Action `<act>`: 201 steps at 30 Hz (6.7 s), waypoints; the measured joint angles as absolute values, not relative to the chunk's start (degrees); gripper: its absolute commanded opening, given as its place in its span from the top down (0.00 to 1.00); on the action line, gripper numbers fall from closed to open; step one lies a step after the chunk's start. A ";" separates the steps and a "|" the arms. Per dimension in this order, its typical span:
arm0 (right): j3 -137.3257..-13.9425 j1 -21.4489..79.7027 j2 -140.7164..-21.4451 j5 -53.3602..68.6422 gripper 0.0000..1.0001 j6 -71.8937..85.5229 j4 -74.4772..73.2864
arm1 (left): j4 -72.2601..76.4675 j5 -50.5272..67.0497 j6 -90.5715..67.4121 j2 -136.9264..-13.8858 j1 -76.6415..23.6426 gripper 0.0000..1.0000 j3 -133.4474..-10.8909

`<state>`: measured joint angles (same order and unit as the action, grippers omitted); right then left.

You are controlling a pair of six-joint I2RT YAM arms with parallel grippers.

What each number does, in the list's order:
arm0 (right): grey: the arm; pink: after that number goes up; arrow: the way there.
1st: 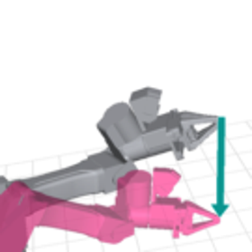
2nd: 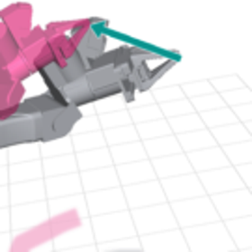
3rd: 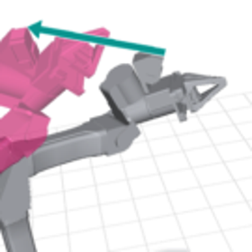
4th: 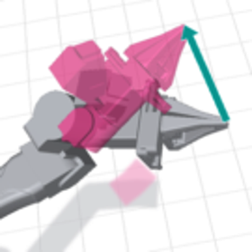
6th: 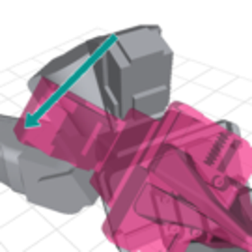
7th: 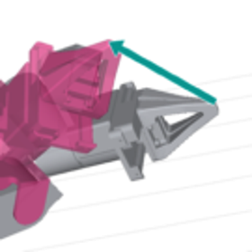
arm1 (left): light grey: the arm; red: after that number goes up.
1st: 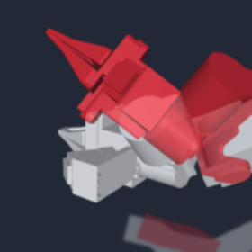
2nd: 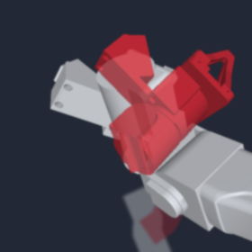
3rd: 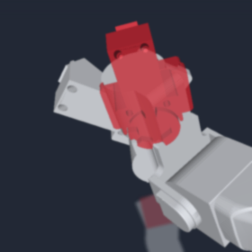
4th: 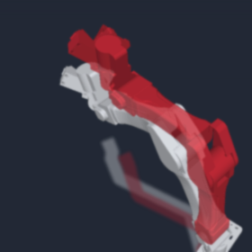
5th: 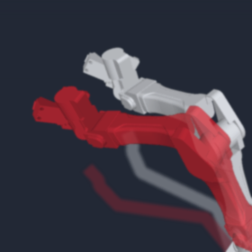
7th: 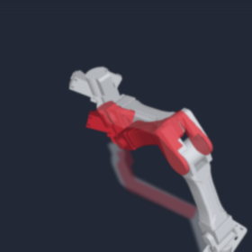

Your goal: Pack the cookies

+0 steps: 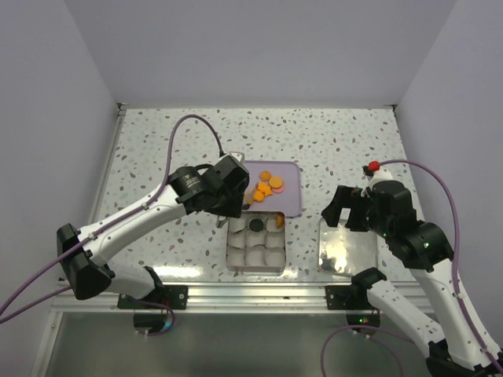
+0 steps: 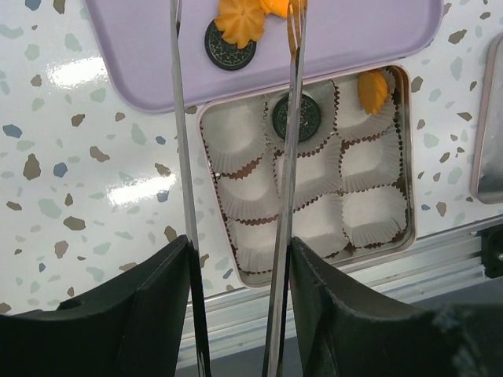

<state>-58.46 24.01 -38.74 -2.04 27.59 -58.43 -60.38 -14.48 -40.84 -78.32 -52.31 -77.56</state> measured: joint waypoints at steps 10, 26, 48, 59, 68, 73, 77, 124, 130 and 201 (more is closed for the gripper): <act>-58.43 24.01 -38.76 -2.04 0.01 27.62 -58.22 | -60.18 -13.15 -39.35 -84.20 -50.68 0.43 -77.54; -57.80 24.01 -39.48 -2.07 0.01 27.62 -57.36 | -59.70 -8.60 -36.25 -89.76 -47.88 0.63 -77.36; -57.82 24.01 -40.12 -2.02 0.01 27.59 -57.32 | -63.99 -5.69 -32.03 -81.08 -45.89 0.69 -85.78; -57.82 24.01 -40.05 -1.98 0.01 27.81 -57.21 | -62.15 3.18 -32.16 -73.43 -59.46 0.71 -76.95; -57.82 24.01 -39.03 -1.98 0.01 28.10 -57.17 | -60.29 5.41 -33.71 -70.83 -60.82 0.73 -71.24; -57.82 24.01 -38.96 -1.98 0.01 28.10 -57.17 | -58.24 6.33 -34.06 -70.54 -61.56 0.72 -68.49; -57.82 24.01 -38.96 -2.00 0.01 28.12 -57.17 | -56.90 7.03 -34.50 -70.61 -61.84 0.72 -67.59; -57.63 24.01 -39.48 -2.00 0.01 28.05 -56.99 | -58.57 -0.67 -35.29 -76.62 -61.43 0.51 -78.85; -57.63 24.01 -39.48 -2.00 0.01 28.05 -56.97 | -60.90 -2.15 -34.63 -77.76 -57.45 0.51 -81.10; -57.63 24.01 -40.93 -2.46 0.01 27.38 -56.95 | -69.45 -10.61 -30.81 -88.55 -46.24 0.67 -89.93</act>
<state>-57.63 24.01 -40.93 -2.46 27.38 -56.95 -69.45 -10.61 -30.81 -88.55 -46.24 -89.93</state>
